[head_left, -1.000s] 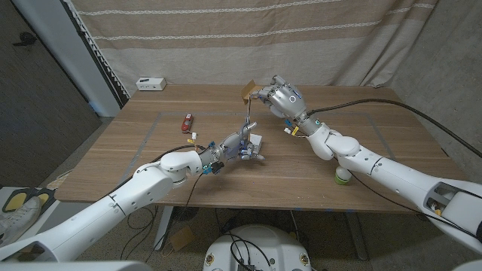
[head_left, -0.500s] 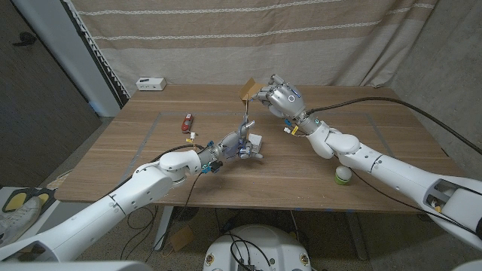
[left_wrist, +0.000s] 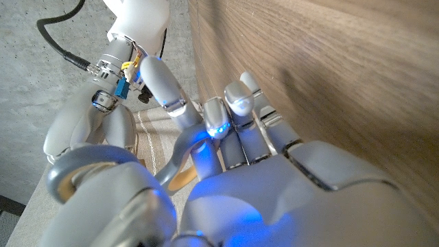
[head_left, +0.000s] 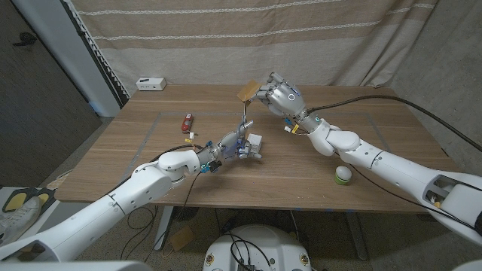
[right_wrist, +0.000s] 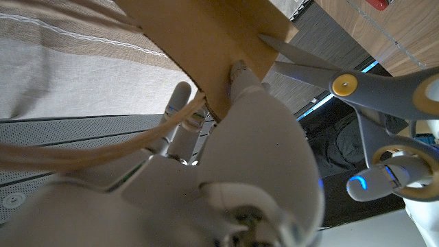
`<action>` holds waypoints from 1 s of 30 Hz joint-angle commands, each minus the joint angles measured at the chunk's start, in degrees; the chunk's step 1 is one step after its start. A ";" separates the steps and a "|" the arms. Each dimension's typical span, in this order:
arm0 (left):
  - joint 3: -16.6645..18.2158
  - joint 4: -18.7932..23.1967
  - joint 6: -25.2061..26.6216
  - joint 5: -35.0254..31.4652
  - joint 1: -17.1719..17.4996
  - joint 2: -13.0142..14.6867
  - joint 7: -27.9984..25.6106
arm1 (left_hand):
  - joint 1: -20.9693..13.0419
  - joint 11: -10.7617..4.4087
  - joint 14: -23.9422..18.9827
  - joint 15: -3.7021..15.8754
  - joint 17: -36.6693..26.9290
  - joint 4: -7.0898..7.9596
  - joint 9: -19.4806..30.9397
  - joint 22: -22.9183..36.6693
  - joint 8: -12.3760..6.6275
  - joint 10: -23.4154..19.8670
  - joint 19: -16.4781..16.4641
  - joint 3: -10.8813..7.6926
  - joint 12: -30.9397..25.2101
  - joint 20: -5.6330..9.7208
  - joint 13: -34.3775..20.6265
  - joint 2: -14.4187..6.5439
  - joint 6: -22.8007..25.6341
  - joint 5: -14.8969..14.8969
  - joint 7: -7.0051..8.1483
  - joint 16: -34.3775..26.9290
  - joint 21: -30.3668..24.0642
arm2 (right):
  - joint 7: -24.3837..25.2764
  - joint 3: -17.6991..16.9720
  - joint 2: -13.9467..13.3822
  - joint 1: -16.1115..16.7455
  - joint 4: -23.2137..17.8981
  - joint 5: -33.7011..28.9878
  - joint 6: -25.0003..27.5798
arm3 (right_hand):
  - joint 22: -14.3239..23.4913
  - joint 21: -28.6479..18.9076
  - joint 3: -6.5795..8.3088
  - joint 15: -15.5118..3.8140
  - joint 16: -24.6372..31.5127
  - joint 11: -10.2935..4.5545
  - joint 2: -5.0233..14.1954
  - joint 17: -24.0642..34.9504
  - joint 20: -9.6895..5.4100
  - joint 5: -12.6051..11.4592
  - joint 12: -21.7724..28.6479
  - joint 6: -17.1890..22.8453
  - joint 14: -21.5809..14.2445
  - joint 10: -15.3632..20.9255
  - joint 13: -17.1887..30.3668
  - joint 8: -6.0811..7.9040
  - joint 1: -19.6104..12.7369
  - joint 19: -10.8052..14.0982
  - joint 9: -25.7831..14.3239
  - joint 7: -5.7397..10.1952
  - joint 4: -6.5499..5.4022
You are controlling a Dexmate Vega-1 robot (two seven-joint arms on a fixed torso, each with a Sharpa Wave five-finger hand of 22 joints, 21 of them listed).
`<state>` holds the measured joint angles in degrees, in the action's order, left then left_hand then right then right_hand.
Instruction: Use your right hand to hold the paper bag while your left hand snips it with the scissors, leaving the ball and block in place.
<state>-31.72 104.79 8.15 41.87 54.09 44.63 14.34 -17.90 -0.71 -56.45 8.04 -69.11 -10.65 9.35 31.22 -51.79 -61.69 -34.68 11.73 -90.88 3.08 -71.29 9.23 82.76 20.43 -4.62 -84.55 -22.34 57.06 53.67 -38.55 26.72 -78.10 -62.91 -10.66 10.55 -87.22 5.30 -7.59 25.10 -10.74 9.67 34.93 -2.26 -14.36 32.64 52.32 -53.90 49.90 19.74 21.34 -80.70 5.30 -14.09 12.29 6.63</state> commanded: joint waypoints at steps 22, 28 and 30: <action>-0.35 -1.06 0.14 0.03 -0.88 -0.64 0.90 | -1.72 -10.48 0.20 3.70 0.40 7.93 0.16 0.80 -0.83 -11.13 0.27 7.47 0.16 2.69 -0.02 -1.69 -1.01 1.48 -1.38 -0.08 -0.62 | -0.26 1.33 0.65 -1.35 1.87 1.03 -1.47 | 0.10 -1.16 0.25 -6.36 -0.69 -0.22 0.03 0.68 -8.46 0.79 -1.05 1.28 -0.22 0.23 0.64 -1.95 -0.55 -0.86 0.56 -0.19 -0.56; -0.26 -1.06 0.05 0.14 -0.69 -0.69 0.72 | -2.30 -10.47 0.07 3.69 0.36 7.88 0.15 0.92 -0.91 -11.15 0.33 7.39 0.14 2.76 -0.03 -2.08 -1.03 2.00 -1.26 -0.16 -0.68 | -0.66 1.16 0.69 -1.15 1.86 1.40 -1.37 | 0.10 -1.20 0.29 -6.36 -0.95 -0.24 0.00 0.70 -8.44 0.84 -1.15 1.24 -0.39 0.59 0.95 -2.44 -0.52 -0.88 0.54 -0.18 -0.60; -0.21 -1.10 0.04 0.20 -0.67 -0.67 0.76 | -2.44 -10.57 0.01 3.68 0.30 7.88 0.15 0.90 -0.94 -11.12 0.29 7.44 0.18 2.78 -0.02 -2.10 -1.04 2.16 -1.25 -0.22 -0.69 | -0.87 1.12 0.68 -1.15 1.88 1.46 -1.31 | 0.09 -1.20 0.29 -6.36 -1.06 -0.26 -0.01 0.67 -8.43 0.84 -1.23 1.32 -0.35 0.62 0.95 -2.51 -0.51 -0.87 0.53 -0.17 -0.61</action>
<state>-32.00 103.79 8.32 42.00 53.29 44.06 15.28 -19.86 -0.72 -56.45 8.04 -68.69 -10.40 9.35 32.01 -52.35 -62.07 -34.57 11.49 -90.65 3.19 -71.29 7.27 82.54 22.11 -4.41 -84.76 -22.67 57.04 55.07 -37.80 25.27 -76.18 -62.08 -12.07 10.54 -88.08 5.71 -7.58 24.34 -10.97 9.66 35.45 -2.35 -13.48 31.44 53.03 -53.91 50.14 20.42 19.03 -80.69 4.59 -13.56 12.18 6.21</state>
